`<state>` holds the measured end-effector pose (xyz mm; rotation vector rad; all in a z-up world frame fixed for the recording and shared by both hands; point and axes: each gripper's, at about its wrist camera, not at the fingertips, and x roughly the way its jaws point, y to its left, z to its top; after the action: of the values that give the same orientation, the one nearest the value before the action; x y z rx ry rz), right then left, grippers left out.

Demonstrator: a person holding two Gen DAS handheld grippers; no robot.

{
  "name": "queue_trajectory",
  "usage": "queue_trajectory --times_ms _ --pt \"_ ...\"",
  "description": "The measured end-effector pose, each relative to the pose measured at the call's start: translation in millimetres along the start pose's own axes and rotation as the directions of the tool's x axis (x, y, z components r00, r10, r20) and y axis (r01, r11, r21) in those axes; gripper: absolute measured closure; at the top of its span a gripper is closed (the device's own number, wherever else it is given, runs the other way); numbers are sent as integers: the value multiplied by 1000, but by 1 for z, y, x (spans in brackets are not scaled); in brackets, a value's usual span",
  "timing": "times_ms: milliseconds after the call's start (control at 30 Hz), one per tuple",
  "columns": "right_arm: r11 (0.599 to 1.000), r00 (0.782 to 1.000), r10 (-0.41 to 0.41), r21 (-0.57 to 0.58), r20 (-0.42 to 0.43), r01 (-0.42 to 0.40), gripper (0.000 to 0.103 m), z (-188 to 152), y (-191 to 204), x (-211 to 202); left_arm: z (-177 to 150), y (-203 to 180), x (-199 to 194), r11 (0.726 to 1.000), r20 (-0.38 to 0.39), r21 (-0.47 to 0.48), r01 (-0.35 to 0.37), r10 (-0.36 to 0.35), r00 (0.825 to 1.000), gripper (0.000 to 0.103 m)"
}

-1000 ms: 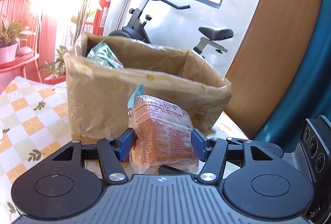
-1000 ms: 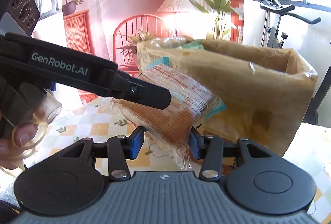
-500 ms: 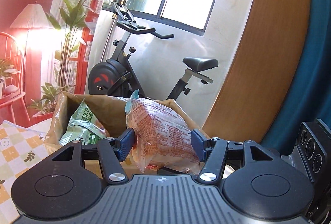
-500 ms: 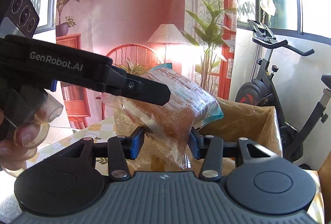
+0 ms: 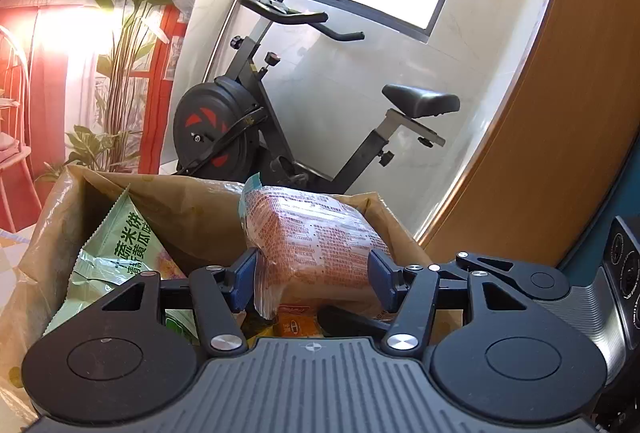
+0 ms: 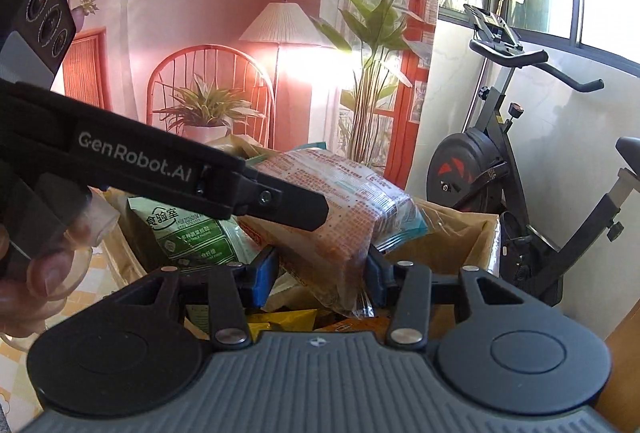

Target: Organize snacks

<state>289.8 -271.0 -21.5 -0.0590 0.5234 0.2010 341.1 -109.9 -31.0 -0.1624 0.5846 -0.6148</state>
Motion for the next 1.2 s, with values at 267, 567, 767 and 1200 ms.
queue_trajectory --times_ms 267,567,767,1200 --pt "997 997 -60 40 -55 62 37 -14 -11 -2 -4 6 -3 996 -3 5 -90 90 996 28" --pt "979 994 -106 173 -10 107 15 -16 -15 -41 7 4 -45 975 45 65 -211 209 977 15" --pt "968 990 -136 221 48 122 8 -11 -6 -73 9 -4 -75 956 88 93 -278 271 959 13" --pt "946 970 -210 275 126 169 3 -2 18 -135 -1 -57 -135 850 245 238 -471 416 876 11"
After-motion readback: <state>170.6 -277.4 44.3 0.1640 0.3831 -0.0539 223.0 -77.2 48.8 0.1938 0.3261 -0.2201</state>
